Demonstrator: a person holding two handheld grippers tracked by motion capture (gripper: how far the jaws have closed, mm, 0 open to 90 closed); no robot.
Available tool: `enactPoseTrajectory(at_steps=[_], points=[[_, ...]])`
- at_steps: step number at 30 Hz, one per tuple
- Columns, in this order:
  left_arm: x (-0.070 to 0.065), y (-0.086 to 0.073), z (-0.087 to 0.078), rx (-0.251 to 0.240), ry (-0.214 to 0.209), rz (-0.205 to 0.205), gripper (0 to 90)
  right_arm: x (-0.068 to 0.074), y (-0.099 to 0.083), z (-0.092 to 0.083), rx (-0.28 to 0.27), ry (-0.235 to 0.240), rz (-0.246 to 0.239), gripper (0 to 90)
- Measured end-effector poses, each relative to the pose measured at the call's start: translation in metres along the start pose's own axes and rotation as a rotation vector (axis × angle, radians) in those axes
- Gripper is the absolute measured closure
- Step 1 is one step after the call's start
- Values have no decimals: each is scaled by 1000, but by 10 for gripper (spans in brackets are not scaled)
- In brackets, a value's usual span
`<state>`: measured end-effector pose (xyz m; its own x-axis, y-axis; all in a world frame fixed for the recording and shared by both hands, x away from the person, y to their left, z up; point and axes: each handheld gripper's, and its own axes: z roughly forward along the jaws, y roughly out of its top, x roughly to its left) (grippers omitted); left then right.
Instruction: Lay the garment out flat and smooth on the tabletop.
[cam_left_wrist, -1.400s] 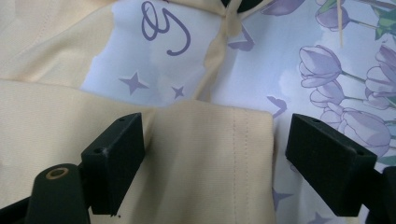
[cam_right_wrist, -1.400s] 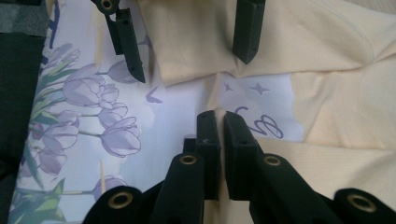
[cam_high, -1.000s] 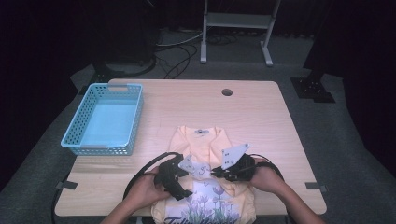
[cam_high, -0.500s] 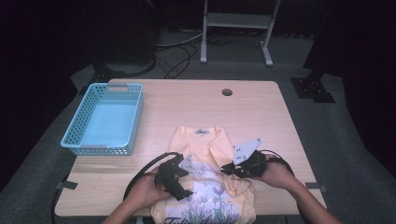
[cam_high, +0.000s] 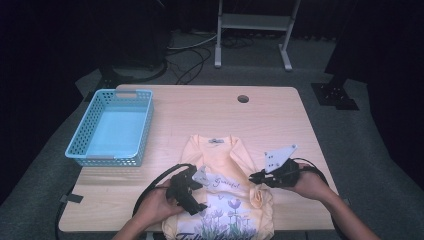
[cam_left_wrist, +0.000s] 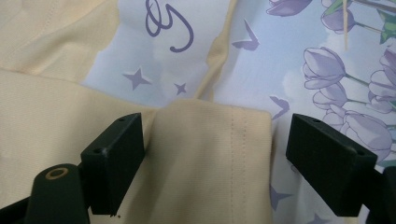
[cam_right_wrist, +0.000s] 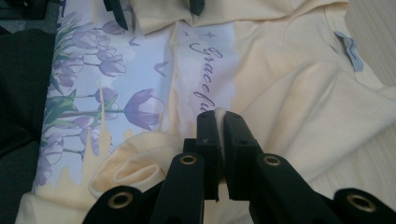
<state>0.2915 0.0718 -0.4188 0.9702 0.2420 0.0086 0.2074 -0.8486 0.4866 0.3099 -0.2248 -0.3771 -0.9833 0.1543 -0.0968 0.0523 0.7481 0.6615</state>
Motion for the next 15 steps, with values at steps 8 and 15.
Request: enactPoseTrajectory(at_steps=[8,15], points=[[-1,0,0,0,8,-2,186,-1,-11,-11,1,-20,16,858],[-1,0,0,0,11,-4,184,-3,-19,-20,1,-46,28,858]])
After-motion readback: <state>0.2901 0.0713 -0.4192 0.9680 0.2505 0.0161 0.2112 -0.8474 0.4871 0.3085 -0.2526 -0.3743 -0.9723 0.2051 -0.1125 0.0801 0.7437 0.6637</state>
